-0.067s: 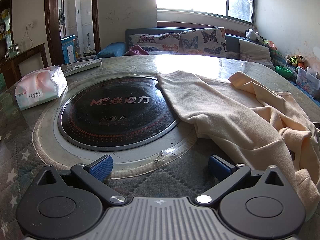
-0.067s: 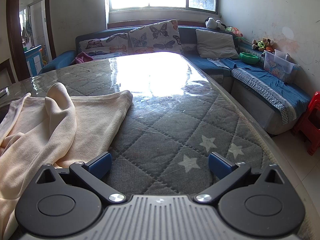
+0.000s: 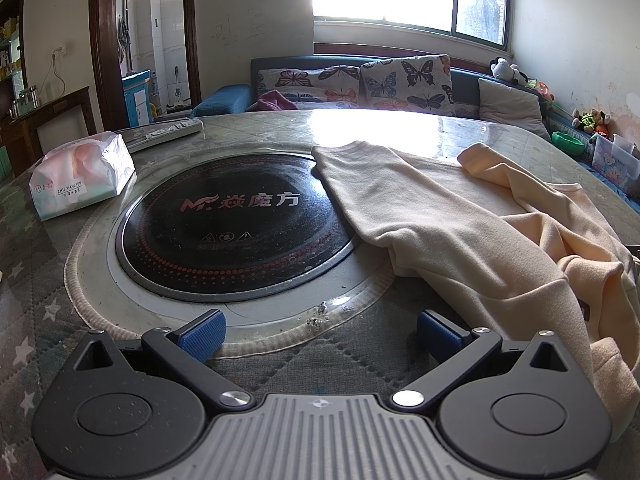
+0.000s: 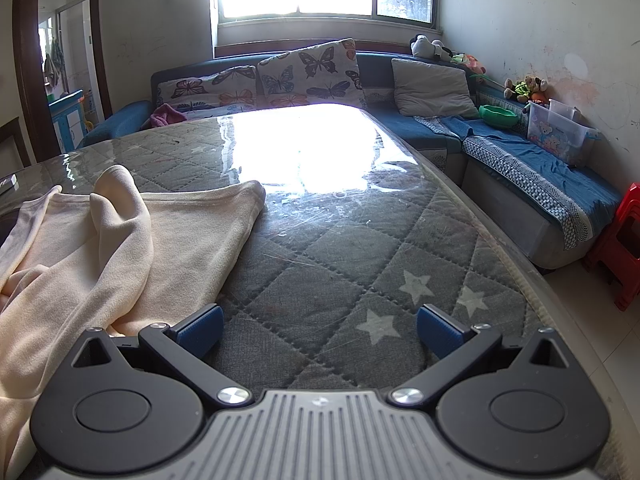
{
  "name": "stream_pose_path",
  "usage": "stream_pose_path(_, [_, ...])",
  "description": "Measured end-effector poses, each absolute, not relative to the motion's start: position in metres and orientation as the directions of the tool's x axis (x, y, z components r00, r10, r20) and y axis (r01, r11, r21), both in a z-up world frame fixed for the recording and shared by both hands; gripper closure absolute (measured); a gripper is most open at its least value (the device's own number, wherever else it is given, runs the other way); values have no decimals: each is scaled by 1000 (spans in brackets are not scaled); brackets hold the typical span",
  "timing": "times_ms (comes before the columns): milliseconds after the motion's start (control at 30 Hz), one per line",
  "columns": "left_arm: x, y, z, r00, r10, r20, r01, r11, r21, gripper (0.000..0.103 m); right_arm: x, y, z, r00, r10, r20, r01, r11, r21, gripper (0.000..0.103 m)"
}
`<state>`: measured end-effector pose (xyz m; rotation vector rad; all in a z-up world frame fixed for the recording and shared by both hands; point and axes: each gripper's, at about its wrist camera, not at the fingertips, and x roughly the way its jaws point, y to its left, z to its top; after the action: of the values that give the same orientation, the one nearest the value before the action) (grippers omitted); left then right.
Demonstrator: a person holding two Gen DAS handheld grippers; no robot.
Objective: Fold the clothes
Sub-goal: 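Move both grippers toward the crumpled cream sweatshirt on the table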
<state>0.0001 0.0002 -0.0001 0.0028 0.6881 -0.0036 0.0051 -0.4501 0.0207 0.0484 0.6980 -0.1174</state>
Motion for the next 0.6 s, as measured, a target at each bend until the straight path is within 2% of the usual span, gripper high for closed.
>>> stream_pose_path(600, [1,-1,0,769,3,-640,7,1000,13,0,-21,-442,41,774,-32,-633,37,999,-5,0])
